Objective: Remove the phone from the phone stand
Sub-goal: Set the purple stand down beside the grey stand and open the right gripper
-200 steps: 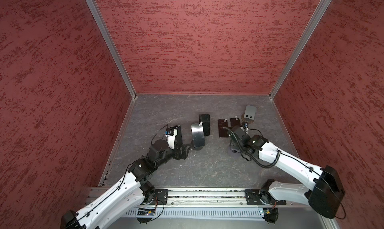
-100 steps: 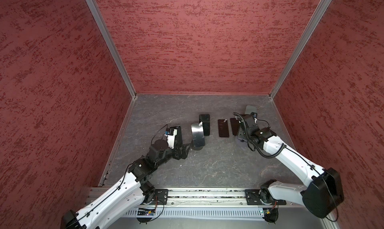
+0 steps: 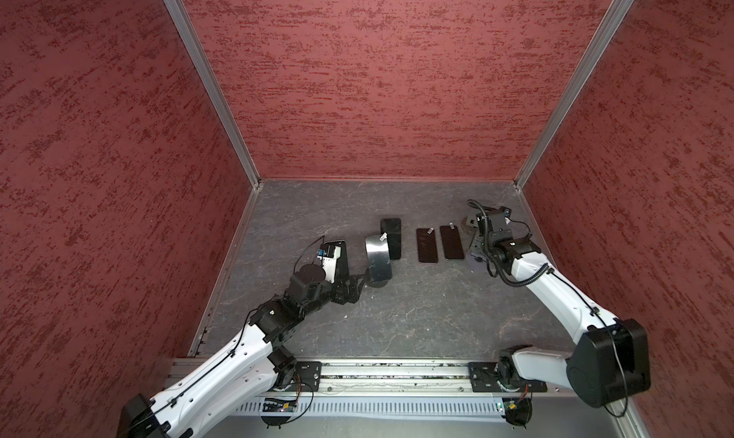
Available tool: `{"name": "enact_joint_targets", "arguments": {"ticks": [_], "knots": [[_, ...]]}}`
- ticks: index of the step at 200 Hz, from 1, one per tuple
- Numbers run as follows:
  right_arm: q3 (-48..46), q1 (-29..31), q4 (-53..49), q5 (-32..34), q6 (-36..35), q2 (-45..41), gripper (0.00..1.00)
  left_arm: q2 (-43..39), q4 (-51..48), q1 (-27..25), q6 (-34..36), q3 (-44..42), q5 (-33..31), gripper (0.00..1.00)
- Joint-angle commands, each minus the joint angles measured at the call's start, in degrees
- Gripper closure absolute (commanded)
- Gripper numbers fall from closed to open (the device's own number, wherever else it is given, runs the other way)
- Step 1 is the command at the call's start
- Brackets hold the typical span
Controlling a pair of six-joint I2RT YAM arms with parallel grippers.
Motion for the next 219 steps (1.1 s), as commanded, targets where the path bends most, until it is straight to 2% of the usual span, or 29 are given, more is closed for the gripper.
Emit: {"name": "enact_joint_targets", "arguments": {"ticks": [1,56,131,219], "knots": [[1.8,-2.3,4.3,-2.6,-1.4,1.4,0.44,0.5,0.5,0.4,0.1,2.1,-0.1,0.01],[2.2,-6.2,8.1,-4.2,-3.8,7.8,0.44,1.7,0.5,0.5,-0.3,2.6,-1.0,0.0],[2.6,-10.8,10.9,-7.1,-5.9,12.0,0.43,3.9,0.3,0.5,-0.4,4.3,-1.6,0.01],[3.5,-12.0,12.7,-9.6,-6.0,15.9,0.4,5.1,-0.4,0.5,-0.8,5.1,-1.4,0.0]]}}
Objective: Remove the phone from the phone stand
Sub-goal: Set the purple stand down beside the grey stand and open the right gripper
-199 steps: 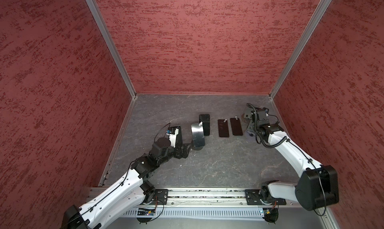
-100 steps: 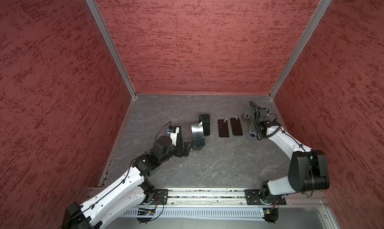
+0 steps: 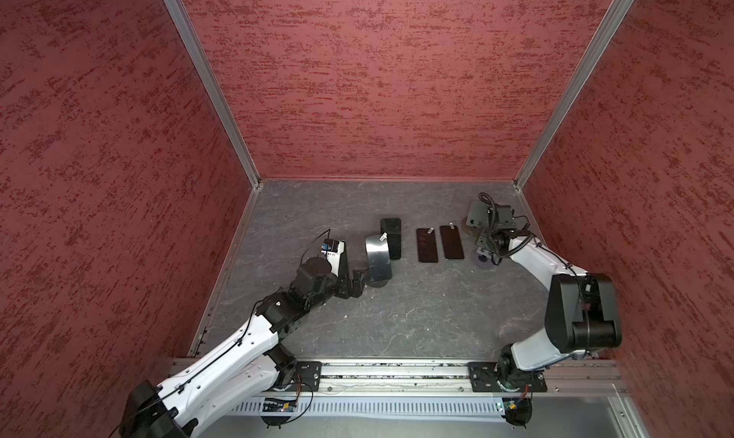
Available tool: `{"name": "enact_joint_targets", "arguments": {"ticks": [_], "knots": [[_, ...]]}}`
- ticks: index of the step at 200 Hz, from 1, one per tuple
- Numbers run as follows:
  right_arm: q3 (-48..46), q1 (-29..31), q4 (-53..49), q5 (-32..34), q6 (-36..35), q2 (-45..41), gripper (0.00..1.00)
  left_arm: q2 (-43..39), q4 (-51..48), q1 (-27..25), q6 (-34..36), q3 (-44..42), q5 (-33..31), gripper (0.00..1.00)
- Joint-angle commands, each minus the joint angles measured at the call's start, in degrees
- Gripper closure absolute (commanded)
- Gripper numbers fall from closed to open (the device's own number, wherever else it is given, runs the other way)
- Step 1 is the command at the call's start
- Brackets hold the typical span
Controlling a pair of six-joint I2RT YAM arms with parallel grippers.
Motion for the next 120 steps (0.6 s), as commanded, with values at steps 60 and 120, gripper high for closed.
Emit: {"name": "enact_joint_targets", "arguments": {"ticks": [60,120], "knots": [[1.9,-0.8,2.2,-0.8,-0.6,0.0,0.28,-0.8,-0.8,0.4,-1.1,2.0,0.0,0.0],[2.6,-0.7,0.2,-0.4,-1.0,-3.4,0.13,-1.5,-1.7,0.3,-1.9,1.5,-0.6,0.0]]}}
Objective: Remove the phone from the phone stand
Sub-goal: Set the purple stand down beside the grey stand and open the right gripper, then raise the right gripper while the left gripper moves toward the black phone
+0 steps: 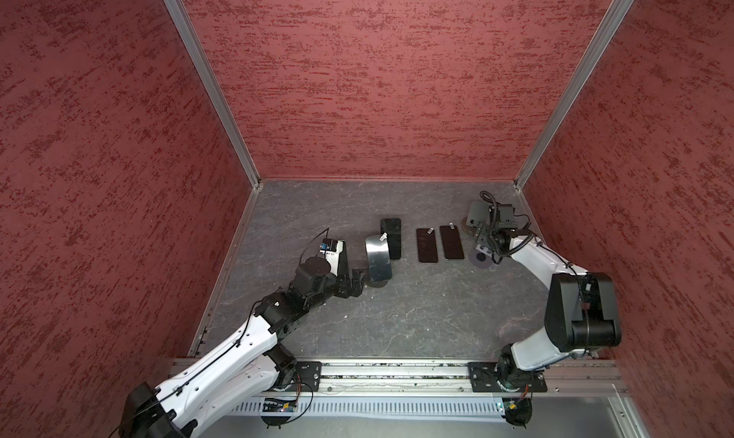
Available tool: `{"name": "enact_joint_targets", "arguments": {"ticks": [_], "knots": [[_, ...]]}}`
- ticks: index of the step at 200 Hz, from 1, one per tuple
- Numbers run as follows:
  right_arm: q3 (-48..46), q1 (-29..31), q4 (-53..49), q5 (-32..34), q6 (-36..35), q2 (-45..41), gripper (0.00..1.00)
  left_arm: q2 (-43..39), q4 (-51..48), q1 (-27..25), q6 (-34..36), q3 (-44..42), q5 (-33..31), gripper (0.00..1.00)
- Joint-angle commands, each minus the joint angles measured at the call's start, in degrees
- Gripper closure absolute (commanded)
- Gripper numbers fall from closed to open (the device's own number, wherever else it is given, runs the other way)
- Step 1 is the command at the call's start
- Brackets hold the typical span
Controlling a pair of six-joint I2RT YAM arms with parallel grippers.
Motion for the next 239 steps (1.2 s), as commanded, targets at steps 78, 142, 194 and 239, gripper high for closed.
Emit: {"name": "enact_joint_targets", "arguments": {"ticks": [78,142,194,239], "knots": [[5.3,-0.3,-8.5,-2.3,-0.5,-12.5,0.01,0.4,-1.2,0.1,-1.0,1.7,-1.8,0.01],[5.5,2.8,-10.7,-8.9,-2.9,-20.3,0.01,3.9,-2.8,-0.2,-0.6,3.9,-3.7,0.01],[4.3,9.5,-10.6,-9.4,-1.8,-23.4,0.01,6.6,-2.4,-3.1,-1.5,5.5,-8.2,0.01],[1.9,14.6,-8.6,-7.3,0.5,-24.0,0.01,8.5,-2.5,-6.2,-3.2,7.5,-13.7,0.01]]}}
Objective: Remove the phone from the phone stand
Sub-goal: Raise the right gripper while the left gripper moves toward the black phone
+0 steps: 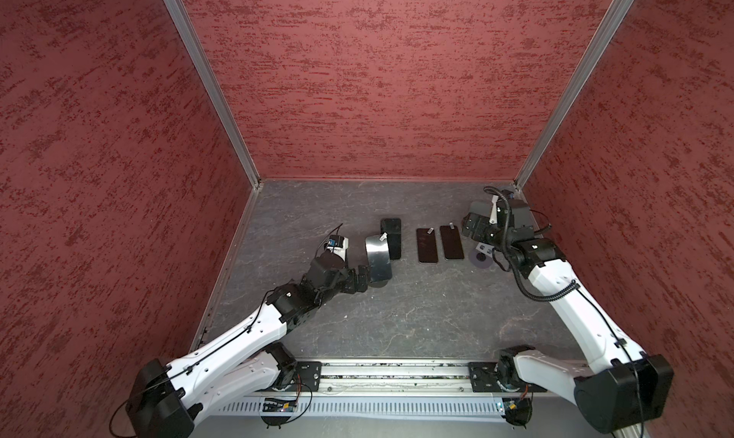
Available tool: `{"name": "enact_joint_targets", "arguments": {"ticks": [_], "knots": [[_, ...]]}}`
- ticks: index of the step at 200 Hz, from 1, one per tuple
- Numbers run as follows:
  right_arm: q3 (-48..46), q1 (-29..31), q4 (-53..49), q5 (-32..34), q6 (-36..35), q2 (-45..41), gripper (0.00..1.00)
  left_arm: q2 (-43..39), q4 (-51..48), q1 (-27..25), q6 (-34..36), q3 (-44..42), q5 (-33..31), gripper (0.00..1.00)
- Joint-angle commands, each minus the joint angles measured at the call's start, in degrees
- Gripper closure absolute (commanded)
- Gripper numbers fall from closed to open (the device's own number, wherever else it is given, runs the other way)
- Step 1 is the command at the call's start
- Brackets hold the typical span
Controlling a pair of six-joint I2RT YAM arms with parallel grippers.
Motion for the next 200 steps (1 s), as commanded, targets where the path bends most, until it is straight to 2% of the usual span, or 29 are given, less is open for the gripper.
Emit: {"name": "enact_joint_targets", "arguments": {"ticks": [1,75,109,200], "knots": [[-1.7,2.1,1.4,1.0,1.9,-1.1,0.01,0.9,-0.1,-1.5,-1.2,2.5,-4.5,0.0],[-4.6,3.2,3.7,-0.5,2.0,-1.3,0.01,9.9,-4.7,-8.0,-4.9,10.7,-13.8,0.01],[-6.1,3.2,4.3,0.1,0.6,-2.6,0.01,16.2,-9.2,-9.0,-7.6,16.1,-16.8,0.01],[-12.1,3.2,9.0,-1.0,-1.5,-4.3,0.01,32.1,-17.0,-8.7,-12.1,28.5,-16.1,0.0]]}}
